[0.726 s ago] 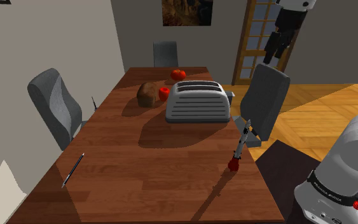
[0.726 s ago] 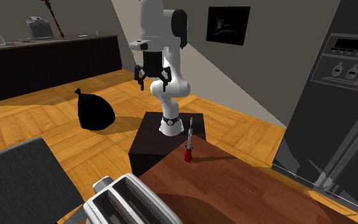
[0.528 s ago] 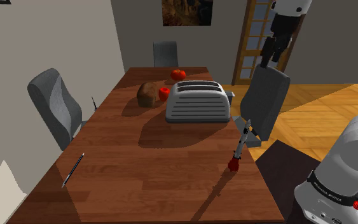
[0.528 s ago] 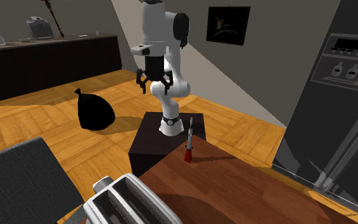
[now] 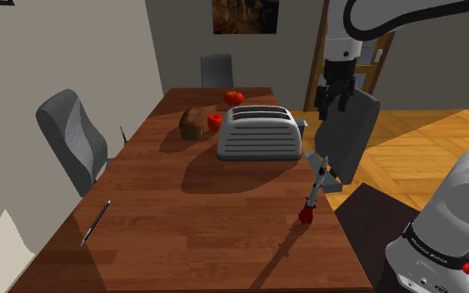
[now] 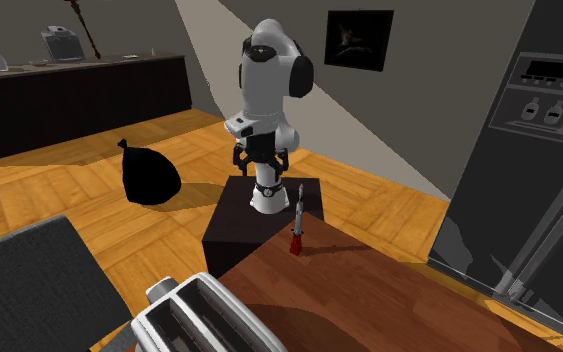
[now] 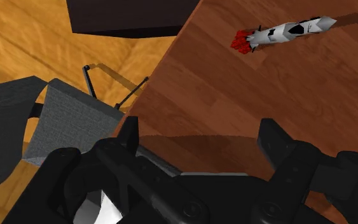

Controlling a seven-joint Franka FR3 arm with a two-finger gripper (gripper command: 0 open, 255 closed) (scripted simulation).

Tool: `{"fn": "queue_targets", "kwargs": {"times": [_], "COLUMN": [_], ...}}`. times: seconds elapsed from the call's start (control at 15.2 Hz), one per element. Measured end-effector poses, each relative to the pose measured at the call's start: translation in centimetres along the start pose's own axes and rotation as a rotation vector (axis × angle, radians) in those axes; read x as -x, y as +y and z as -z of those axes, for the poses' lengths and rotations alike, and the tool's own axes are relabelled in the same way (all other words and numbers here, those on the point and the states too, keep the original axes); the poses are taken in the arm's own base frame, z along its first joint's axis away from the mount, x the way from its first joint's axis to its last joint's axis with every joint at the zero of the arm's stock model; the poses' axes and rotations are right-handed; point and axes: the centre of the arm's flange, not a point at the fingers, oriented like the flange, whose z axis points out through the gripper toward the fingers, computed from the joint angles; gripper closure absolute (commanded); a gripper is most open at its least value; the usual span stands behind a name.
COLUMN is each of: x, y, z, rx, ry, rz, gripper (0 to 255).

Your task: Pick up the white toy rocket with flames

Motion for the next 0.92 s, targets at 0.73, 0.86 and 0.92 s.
{"fn": "queue_targets", "kwargs": {"times": [0.73,0.86,0.92], "x": [-3.9,-4.4,-4.6], "y": [-7.4,-8.8,-9.1], "z": [-13.3,-15.7,-17.0], "rx": [0.032,0.037,0.040], "ry": [-0.275,-0.325,-0.349], "rz": [-0.131,-0.154,-0.166], "gripper": [0,0,0]}}
